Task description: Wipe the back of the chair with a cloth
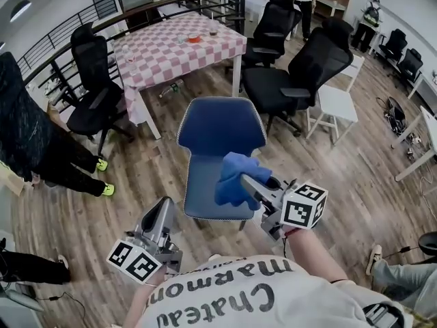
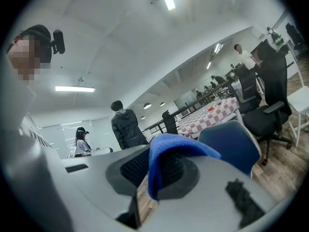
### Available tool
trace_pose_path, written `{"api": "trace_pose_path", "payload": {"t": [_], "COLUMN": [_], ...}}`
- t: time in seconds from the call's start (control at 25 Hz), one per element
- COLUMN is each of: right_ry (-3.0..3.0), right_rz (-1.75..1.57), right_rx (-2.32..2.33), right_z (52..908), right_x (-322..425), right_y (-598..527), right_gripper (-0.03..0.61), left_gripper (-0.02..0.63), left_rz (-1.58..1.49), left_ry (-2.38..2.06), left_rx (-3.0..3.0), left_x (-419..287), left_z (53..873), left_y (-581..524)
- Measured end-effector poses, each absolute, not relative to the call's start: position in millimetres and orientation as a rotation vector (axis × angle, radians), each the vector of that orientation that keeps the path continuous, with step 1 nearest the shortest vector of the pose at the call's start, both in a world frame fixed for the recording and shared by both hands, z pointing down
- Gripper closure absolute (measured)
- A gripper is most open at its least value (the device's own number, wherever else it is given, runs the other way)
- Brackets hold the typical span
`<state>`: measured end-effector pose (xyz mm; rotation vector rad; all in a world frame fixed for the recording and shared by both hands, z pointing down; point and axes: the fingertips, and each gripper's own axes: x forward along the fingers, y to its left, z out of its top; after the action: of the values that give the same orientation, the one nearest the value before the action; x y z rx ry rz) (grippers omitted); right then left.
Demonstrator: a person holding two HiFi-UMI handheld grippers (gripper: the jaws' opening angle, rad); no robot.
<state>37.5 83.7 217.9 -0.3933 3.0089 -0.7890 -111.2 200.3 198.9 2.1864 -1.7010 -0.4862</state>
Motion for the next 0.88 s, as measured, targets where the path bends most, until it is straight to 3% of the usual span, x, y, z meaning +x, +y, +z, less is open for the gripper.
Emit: {"api": "trace_pose_path", "payload": {"t": [0.24, 0.88], "right_ry": [3.05, 3.073], "right_rz": [-0.804, -0.771], "right_rx": [-0.451, -0.494], "right_z": [224, 243], "right_x": [-15, -60], "right_y": [72, 10], "right_gripper": [0.532, 0.532], "left_gripper": [0.611, 0.611], "left_rz": [-0.48, -0.461], "left_ry": [-1.698, -1.825], "left_rx": [2.175, 2.037], "left_x": [-167, -220], "left_z": [206, 244], "left_y": [189, 179]}}
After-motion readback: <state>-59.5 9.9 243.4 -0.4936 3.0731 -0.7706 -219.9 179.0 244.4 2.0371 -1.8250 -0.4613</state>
